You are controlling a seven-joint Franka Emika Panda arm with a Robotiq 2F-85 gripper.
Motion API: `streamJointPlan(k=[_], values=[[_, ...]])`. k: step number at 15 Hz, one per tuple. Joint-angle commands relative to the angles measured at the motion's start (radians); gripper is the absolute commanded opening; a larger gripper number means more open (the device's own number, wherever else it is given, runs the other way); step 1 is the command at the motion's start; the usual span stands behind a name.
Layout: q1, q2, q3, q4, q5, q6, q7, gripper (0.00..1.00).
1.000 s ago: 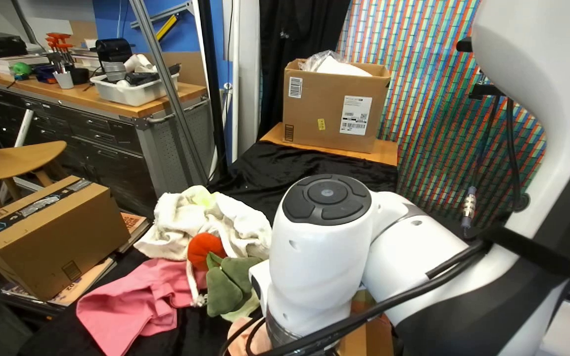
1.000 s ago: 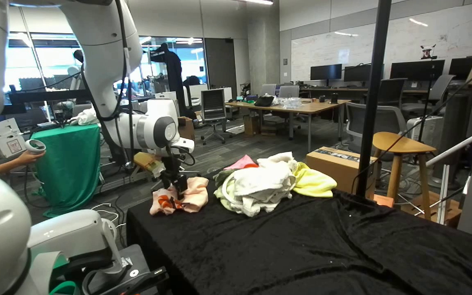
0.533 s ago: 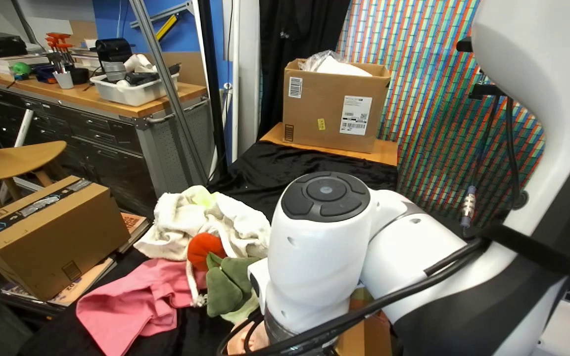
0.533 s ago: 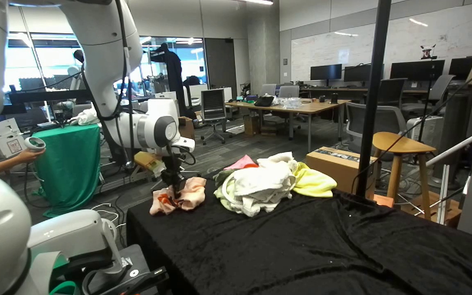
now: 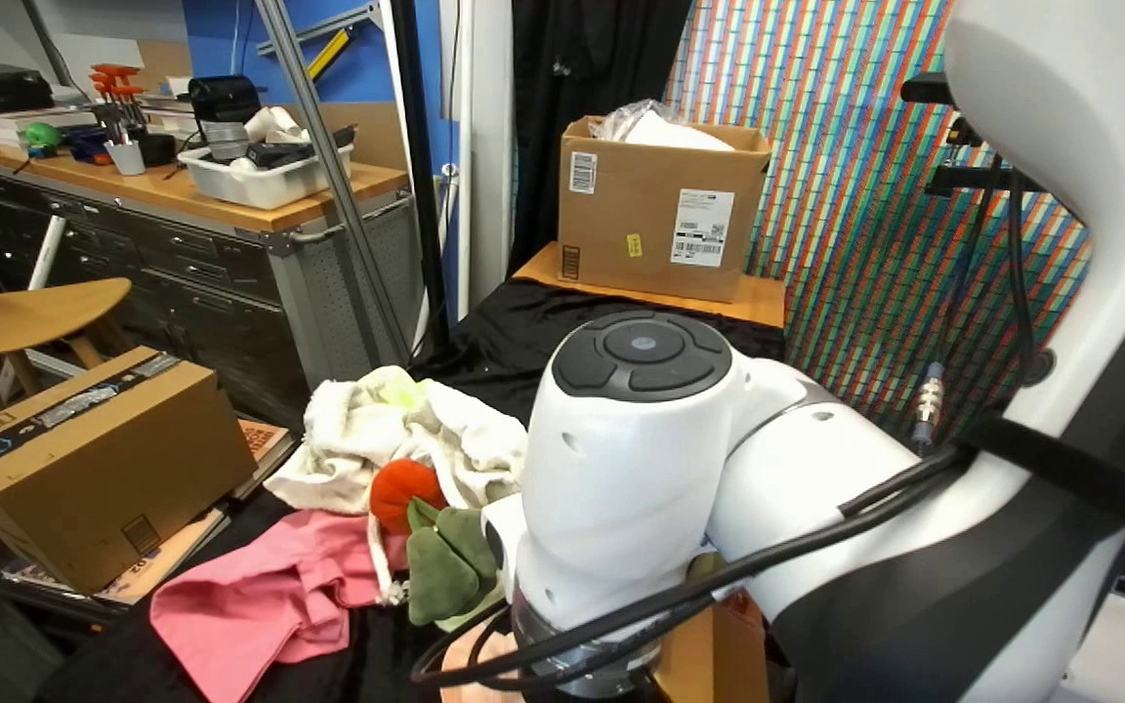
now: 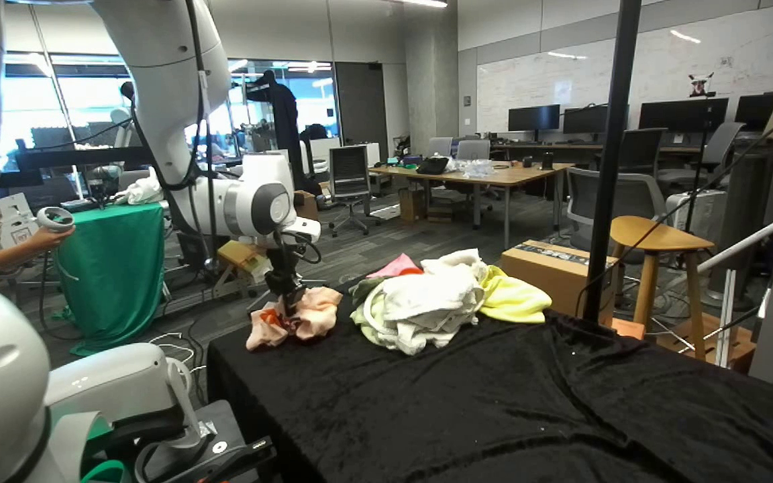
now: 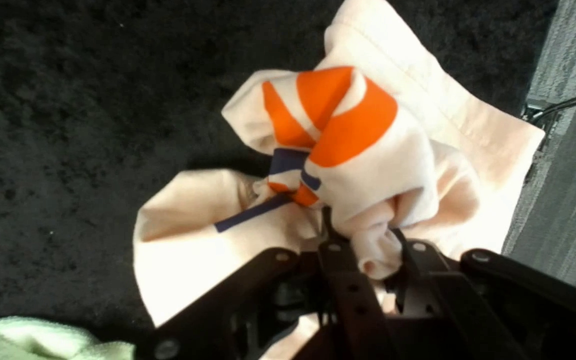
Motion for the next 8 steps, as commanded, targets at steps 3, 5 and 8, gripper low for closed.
streamJointPlan(k=[3, 5, 8], values=[[-0.058, -0.108, 0.042, -0.011, 0.127, -0.015, -0.095, 0.08], [-0.084, -0.143, 0.051, -0.011, 0.176, -0.019, -0.134, 0.08], [-0.134, -0.188, 0.061, 0.004, 0.263, -0.04, -0.229, 0.08]])
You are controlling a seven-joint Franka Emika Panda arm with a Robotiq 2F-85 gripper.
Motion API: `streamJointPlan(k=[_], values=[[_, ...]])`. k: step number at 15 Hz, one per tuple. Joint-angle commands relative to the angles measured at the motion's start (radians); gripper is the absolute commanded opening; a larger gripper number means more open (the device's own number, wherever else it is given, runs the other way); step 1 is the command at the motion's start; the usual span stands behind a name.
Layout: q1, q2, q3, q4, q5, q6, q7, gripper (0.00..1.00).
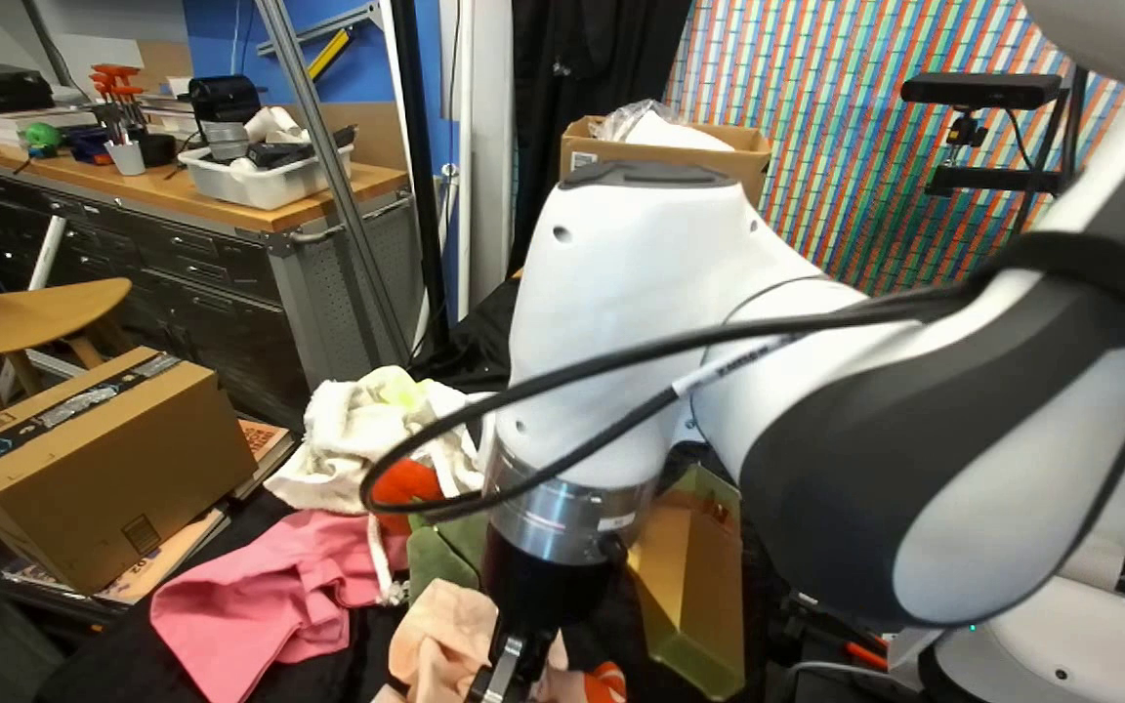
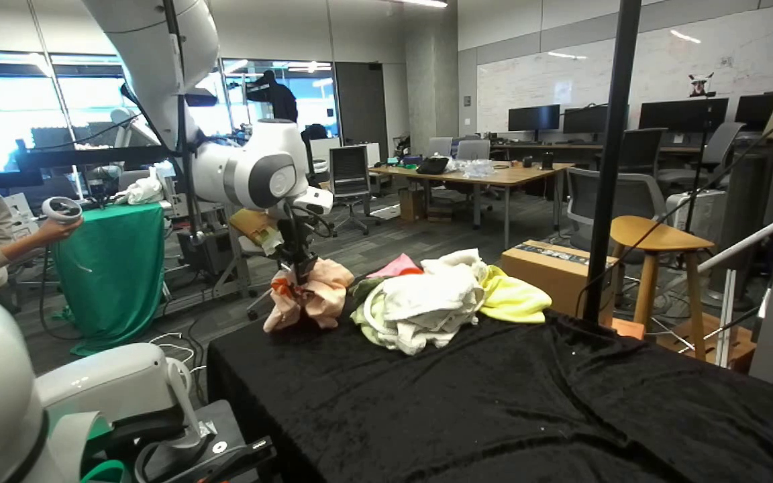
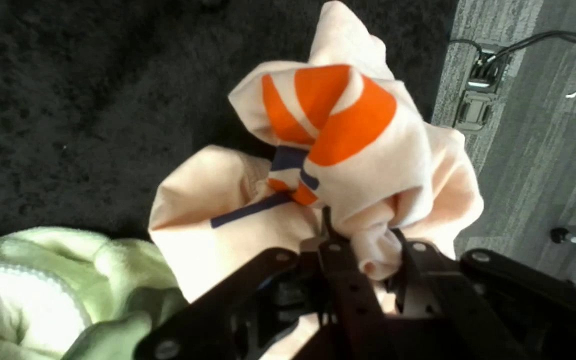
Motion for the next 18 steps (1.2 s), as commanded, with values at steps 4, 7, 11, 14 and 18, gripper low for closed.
streamJointPlan(k=[4, 7, 11, 14, 18], values=[[-0.112, -0.135, -0.007, 0.042, 0.117, -0.1, -0.189, 0.08], [-0.15, -0.157, -0.044, 0.089, 0.061, -0.137, -0.181, 0.08], [-0.193, -0.143, -0.087, 0.164, -0.032, -0.163, -0.156, 0.07], [-0.211, -0.105, -0.104, 0.225, -0.083, -0.191, -0.157, 0.07], [-0.21, -0.029, -0.11, 0.312, -0.116, -0.241, -0.168, 0.07]])
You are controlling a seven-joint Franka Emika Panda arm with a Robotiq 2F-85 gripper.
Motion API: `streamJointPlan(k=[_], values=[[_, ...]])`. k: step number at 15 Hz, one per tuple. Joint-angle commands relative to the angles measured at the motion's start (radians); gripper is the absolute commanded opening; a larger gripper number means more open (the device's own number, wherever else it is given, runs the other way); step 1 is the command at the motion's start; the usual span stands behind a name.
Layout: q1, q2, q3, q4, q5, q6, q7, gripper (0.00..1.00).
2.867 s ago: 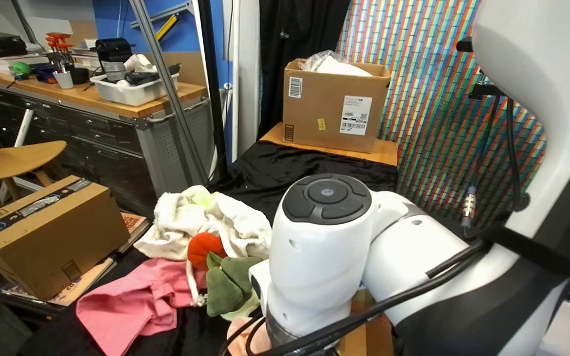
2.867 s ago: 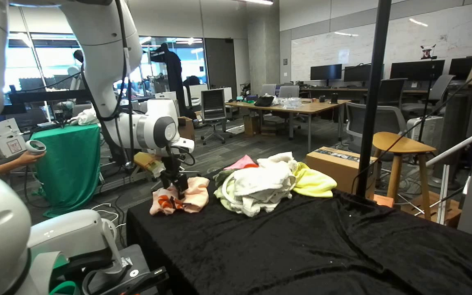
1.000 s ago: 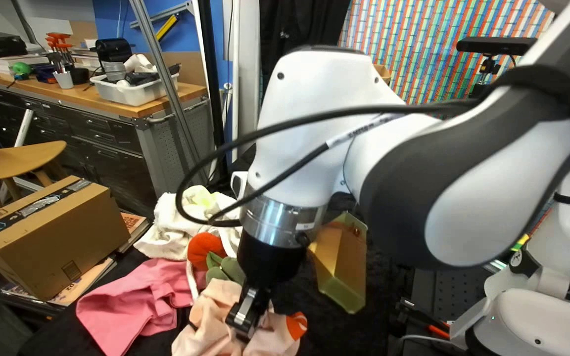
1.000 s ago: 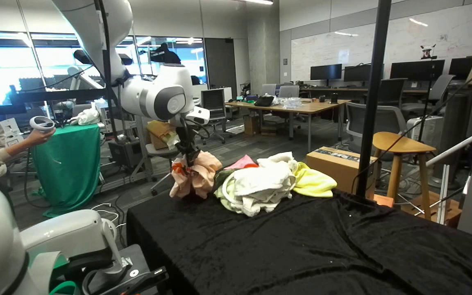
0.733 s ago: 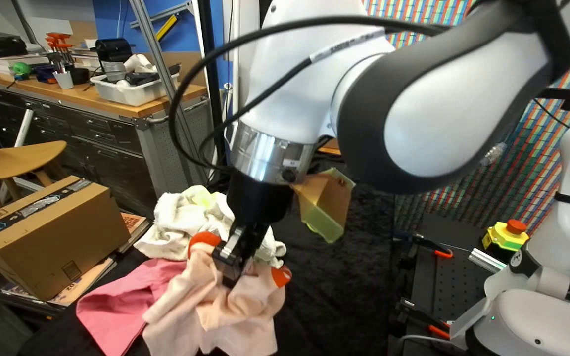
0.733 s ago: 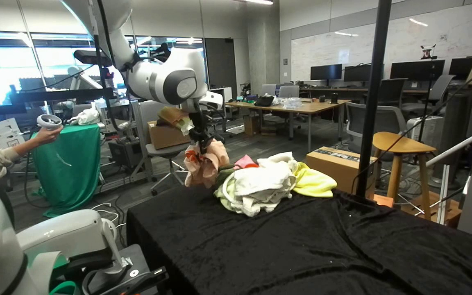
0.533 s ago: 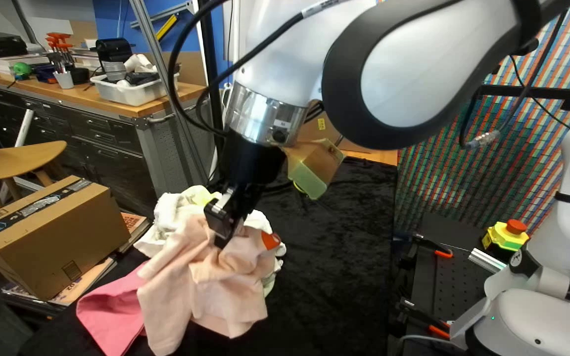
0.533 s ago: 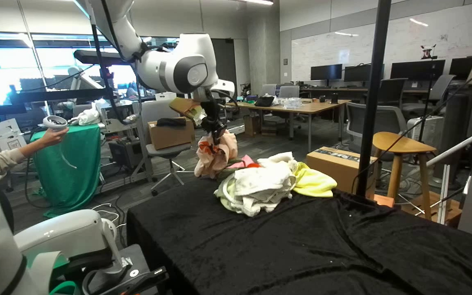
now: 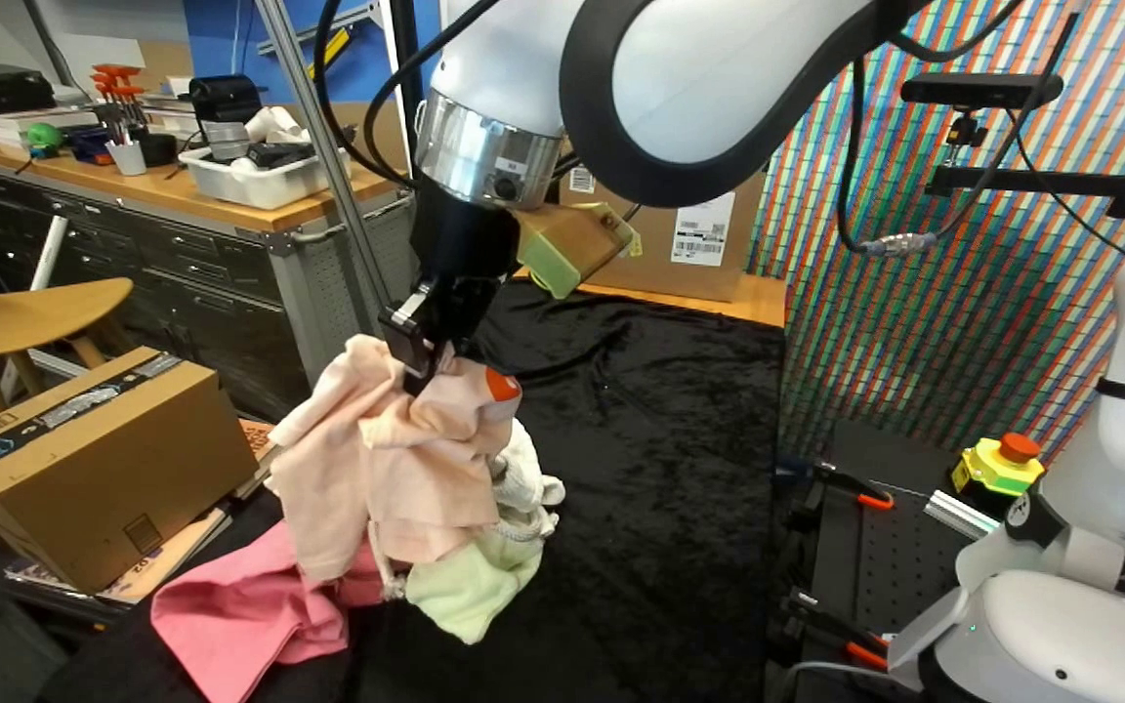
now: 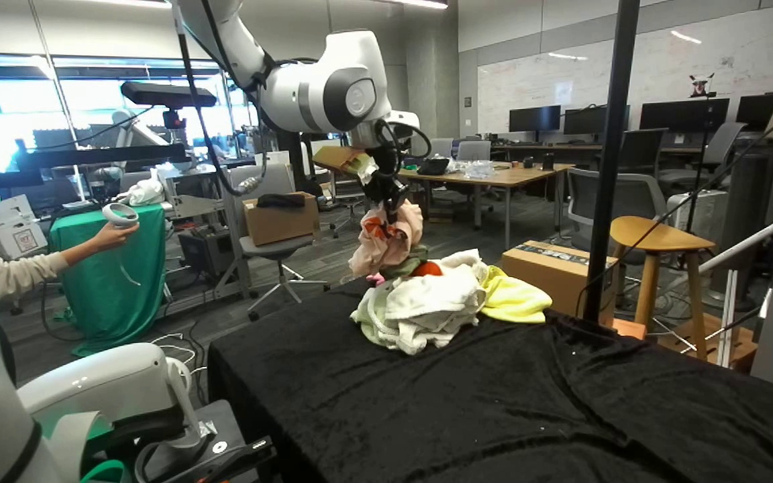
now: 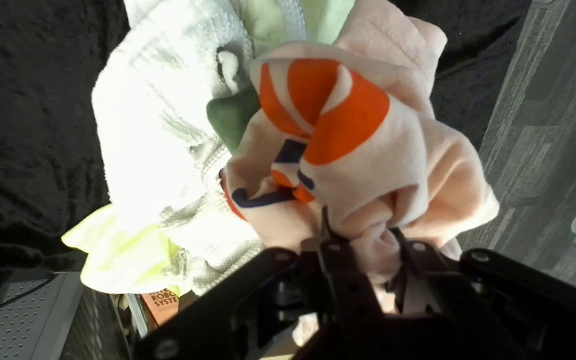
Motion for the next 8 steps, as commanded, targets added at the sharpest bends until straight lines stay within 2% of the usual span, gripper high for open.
streamJointPlan(k=[1, 8], values=[[0.006, 0.09, -0.002, 0.117, -0.031, -0.06, -0.001, 0.07], [0.039, 0.247, -0.038, 0.246, -0.121, -0.119, 0.035, 0.07]])
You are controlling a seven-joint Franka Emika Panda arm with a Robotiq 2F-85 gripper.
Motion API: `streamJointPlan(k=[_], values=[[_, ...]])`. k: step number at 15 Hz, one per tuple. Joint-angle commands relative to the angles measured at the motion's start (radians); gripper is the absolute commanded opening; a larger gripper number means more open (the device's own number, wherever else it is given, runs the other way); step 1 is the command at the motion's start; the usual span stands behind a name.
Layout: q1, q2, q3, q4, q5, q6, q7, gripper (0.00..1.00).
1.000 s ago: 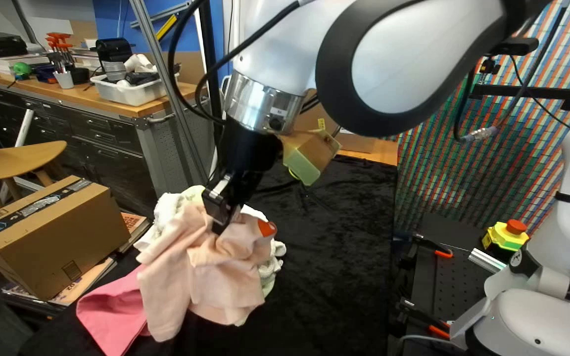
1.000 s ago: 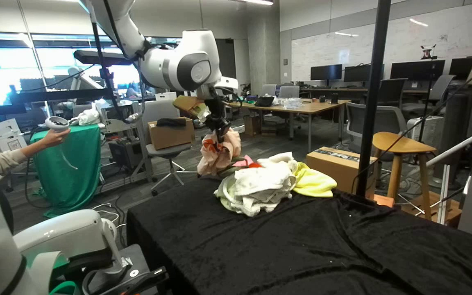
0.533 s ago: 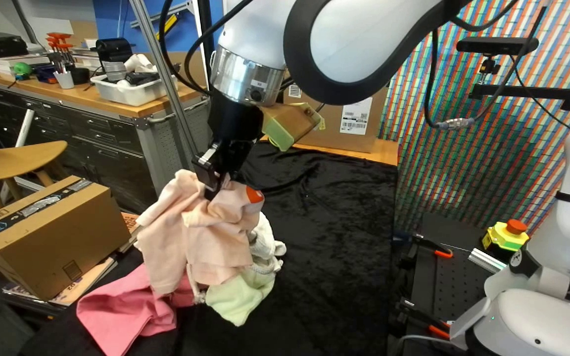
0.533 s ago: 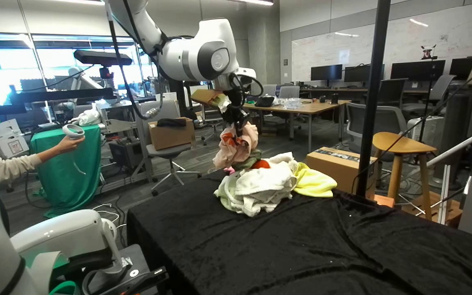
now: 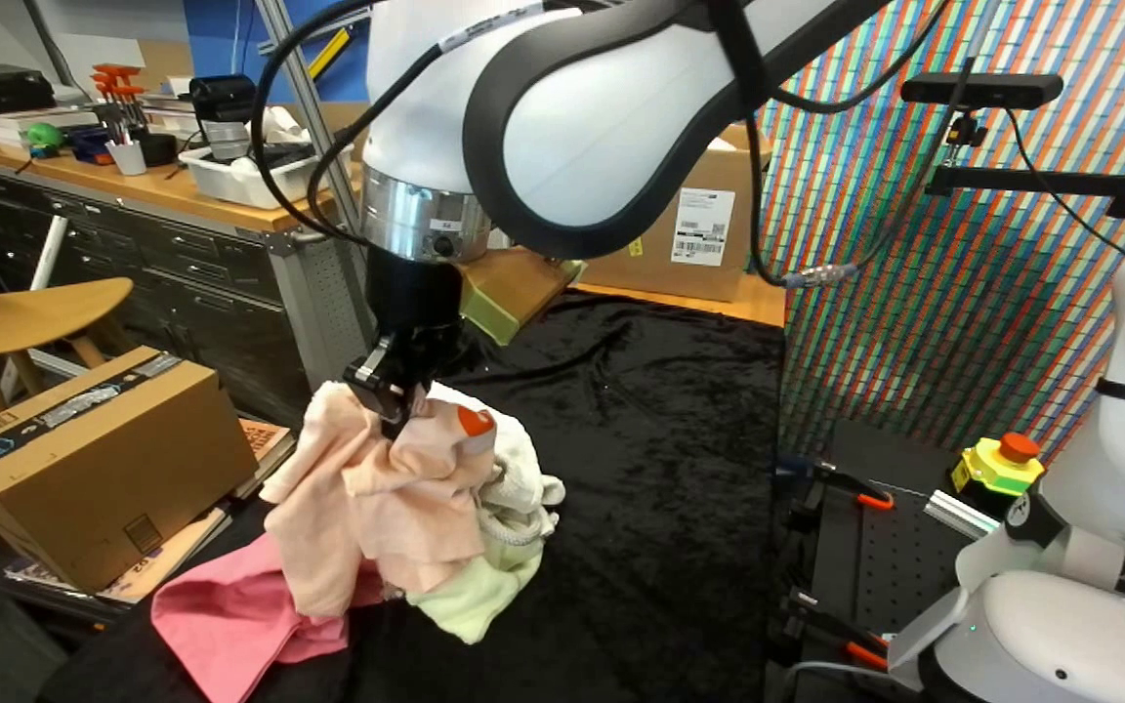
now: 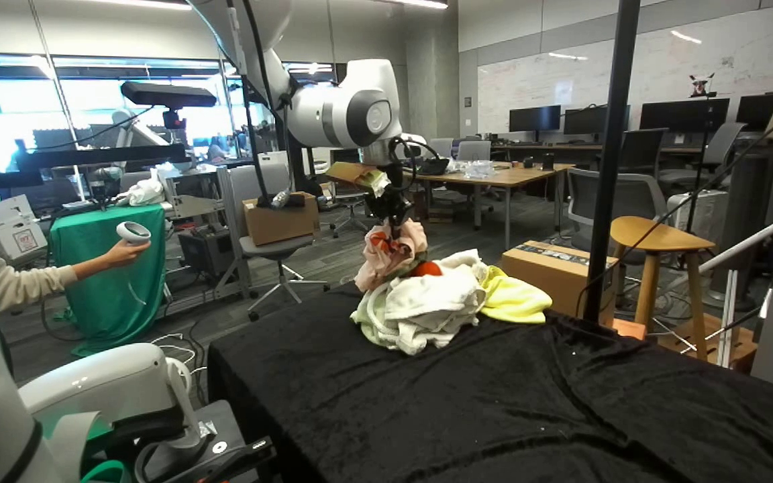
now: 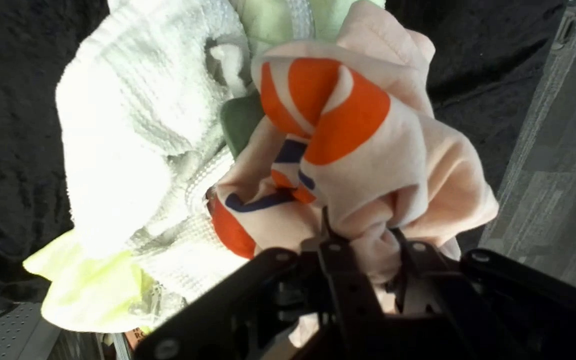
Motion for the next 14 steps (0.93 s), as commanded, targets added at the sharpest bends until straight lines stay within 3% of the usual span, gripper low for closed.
streamJointPlan(k=[1, 8, 14], values=[[0.024, 0.09, -0.051, 0.111, -0.086, -0.038, 0.044, 0.07], [0.021, 0.16, -0.139, 0.176, -0.153, -0.056, 0.078, 0.06], [0.02, 0.151, -0.139, 0.163, -0.132, -0.076, 0.063, 0.06]])
